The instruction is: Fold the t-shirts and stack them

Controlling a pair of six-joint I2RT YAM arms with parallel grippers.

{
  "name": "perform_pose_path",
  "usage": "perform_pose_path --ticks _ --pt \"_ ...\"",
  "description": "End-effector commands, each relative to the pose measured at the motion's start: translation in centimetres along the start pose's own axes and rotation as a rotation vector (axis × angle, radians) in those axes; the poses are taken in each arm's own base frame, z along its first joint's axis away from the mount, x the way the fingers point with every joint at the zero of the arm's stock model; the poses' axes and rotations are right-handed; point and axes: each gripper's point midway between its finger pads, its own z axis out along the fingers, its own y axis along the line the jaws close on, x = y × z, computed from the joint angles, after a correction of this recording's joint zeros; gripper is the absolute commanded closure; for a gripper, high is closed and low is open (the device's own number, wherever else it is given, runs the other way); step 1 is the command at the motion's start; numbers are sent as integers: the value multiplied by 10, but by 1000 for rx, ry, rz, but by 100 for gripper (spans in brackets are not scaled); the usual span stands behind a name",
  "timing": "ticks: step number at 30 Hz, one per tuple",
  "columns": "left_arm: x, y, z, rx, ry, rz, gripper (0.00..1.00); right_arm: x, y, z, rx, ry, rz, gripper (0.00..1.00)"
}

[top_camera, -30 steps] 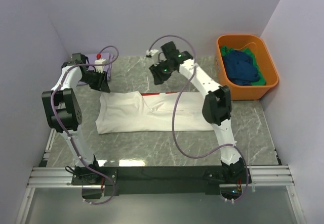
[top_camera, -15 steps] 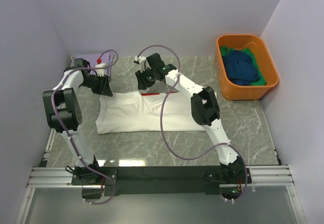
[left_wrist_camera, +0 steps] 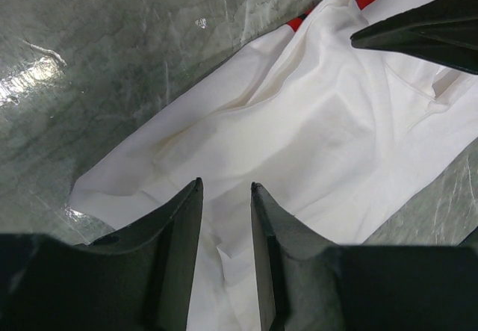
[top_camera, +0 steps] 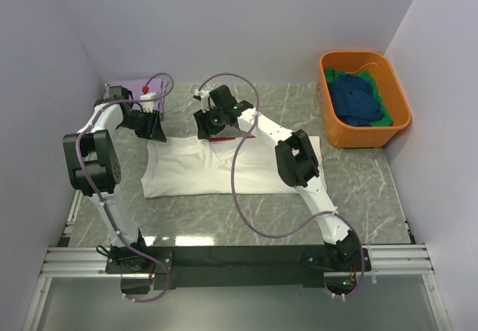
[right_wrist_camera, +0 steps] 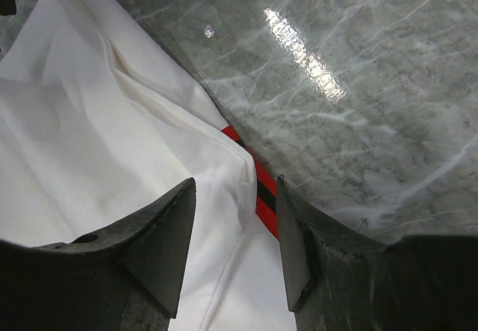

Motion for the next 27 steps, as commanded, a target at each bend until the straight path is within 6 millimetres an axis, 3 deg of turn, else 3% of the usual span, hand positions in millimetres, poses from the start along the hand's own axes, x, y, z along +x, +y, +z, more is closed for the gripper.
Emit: perform_pose_path --ticks 1,9,10,12,16,21,27 --pt "-3 2 0 5 -13 -9 62 1 2 7 -1 -8 17 46" --pt "4 5 5 4 -4 -35 62 -3 3 10 -13 -20 36 56" --pt "4 6 6 5 -4 -36 62 -3 3 10 -14 -20 36 64" --pt "4 7 7 6 -3 -43 61 -3 3 10 -15 -21 37 71" --pt "1 9 8 1 -2 -48 61 -5 2 9 -8 -26 41 100" --pt "-5 13 7 -21 -9 -42 61 -11 -6 2 26 -47 54 100" --pt "-11 13 4 -26 -28 -35 61 -44 -11 -24 31 -137 73 100"
